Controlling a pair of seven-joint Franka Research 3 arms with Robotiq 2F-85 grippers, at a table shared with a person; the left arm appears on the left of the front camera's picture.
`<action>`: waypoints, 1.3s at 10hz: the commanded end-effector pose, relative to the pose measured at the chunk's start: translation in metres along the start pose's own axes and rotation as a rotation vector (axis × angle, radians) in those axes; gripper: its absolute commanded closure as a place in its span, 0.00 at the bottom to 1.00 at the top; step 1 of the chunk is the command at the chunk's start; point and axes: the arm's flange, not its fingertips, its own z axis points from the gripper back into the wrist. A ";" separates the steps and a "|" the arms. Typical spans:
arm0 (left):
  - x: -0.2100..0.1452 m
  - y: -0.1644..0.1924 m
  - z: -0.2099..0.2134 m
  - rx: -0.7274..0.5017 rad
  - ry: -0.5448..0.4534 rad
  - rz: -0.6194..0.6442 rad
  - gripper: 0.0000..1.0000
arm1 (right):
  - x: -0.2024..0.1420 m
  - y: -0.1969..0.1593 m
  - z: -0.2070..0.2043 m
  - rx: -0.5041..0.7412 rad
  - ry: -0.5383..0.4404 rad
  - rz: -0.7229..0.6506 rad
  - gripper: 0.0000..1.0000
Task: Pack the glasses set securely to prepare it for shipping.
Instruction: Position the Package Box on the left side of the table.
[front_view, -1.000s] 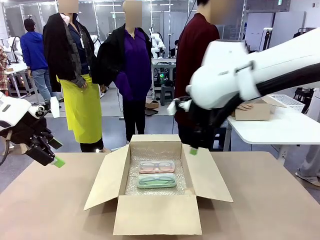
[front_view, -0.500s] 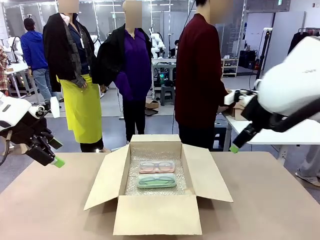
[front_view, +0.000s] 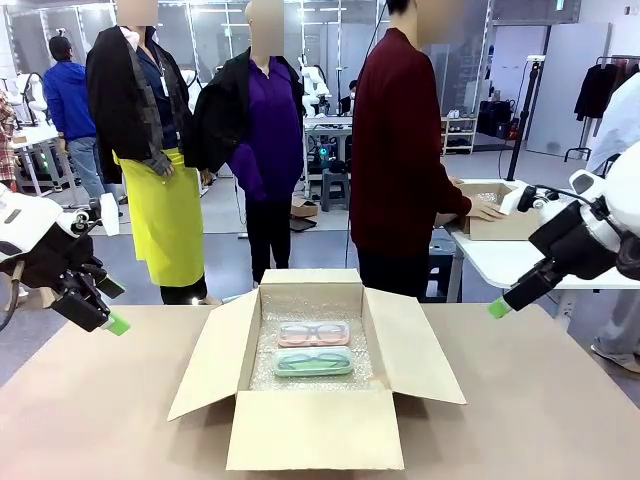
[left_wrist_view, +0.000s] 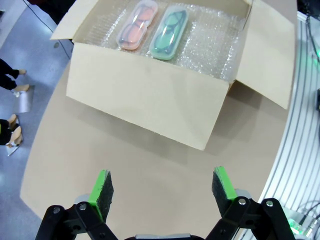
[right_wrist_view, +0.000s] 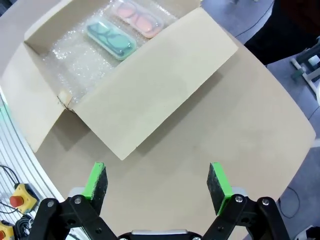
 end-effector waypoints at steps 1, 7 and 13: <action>-0.002 0.001 0.002 -0.008 -0.013 -0.015 0.00 | 0.009 0.001 -0.004 -0.045 0.018 -0.031 0.00; -0.009 0.121 -0.016 -0.519 -0.144 0.466 0.00 | 0.009 0.001 -0.004 -0.045 0.018 -0.031 0.00; -0.042 0.147 -0.124 -0.651 -0.224 0.725 0.00 | 0.009 0.001 -0.004 -0.045 0.018 -0.031 0.00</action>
